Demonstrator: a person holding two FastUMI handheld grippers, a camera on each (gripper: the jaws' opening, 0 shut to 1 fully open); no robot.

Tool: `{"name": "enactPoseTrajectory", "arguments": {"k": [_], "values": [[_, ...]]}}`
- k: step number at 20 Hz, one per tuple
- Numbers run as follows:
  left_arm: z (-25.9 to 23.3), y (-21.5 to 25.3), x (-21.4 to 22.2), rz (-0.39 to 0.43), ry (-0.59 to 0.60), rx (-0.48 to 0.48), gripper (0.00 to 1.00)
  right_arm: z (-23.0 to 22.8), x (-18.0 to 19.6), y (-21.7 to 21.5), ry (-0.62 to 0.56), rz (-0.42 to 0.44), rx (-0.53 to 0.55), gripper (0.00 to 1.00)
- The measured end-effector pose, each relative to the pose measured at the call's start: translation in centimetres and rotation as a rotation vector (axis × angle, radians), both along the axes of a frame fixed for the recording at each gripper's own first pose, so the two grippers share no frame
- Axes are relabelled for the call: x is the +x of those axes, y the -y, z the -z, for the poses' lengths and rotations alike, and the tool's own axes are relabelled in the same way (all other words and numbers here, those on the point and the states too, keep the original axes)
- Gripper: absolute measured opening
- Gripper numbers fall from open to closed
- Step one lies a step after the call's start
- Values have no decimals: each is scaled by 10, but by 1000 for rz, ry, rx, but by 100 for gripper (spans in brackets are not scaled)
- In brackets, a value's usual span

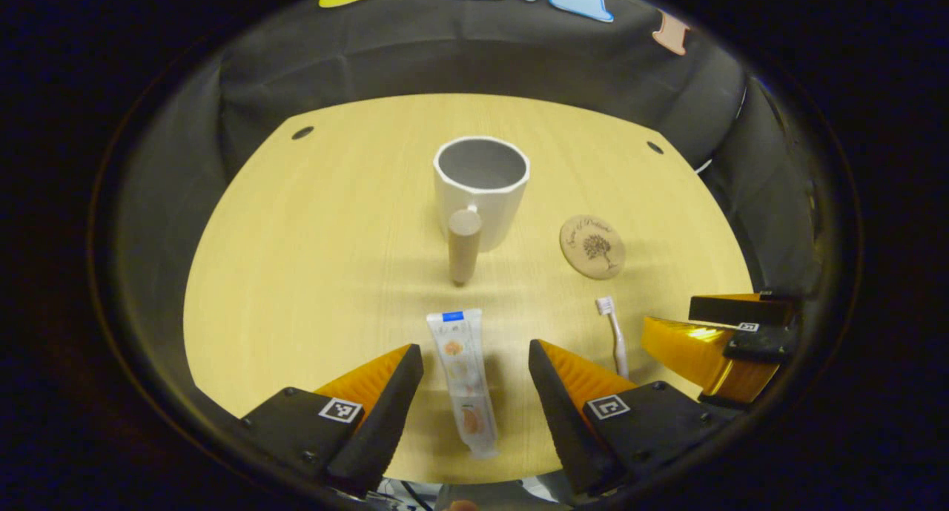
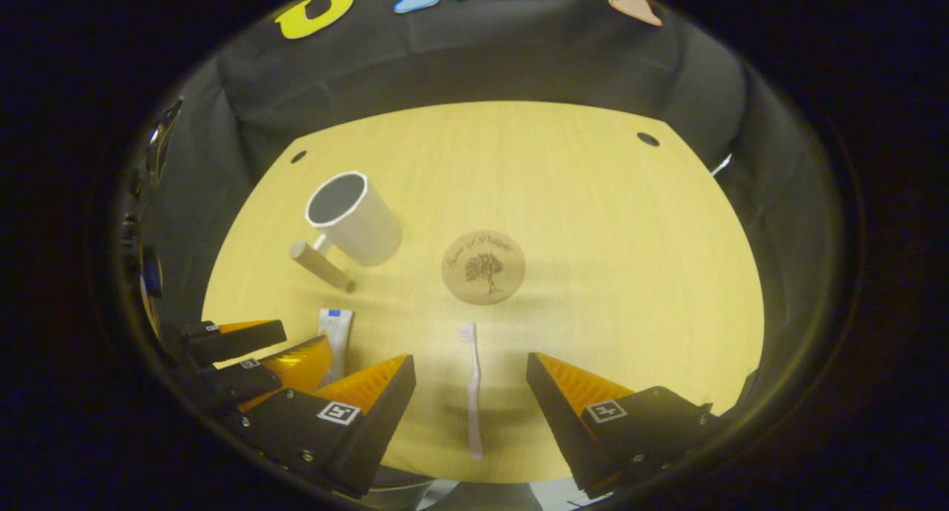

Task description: Put the toothbrush and toothpaste on the desktop into the cup, then pick up the cup and place it on the coaster on the desktop.

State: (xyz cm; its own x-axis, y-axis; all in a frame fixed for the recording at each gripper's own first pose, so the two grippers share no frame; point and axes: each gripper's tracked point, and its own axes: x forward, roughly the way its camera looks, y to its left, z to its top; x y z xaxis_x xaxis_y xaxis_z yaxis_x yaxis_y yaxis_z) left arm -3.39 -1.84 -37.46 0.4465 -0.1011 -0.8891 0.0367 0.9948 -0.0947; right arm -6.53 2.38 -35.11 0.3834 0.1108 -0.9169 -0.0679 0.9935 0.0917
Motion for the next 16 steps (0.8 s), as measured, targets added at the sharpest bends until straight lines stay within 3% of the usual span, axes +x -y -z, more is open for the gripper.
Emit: {"name": "enactPoseTrajectory", "arguments": {"k": [7, 14, 16], "values": [[41, -7, -11, -29, -147, 20, 95, 45, -33, -4, -206, -35, -36, 96], [55, -13, -10, -37, -199, 67, 93, 65, -38, 2, -280, -54, -107, 95], [55, -12, -9, -33, -214, 81, 93, 66, -35, 1, -279, -42, -106, 90]]}}
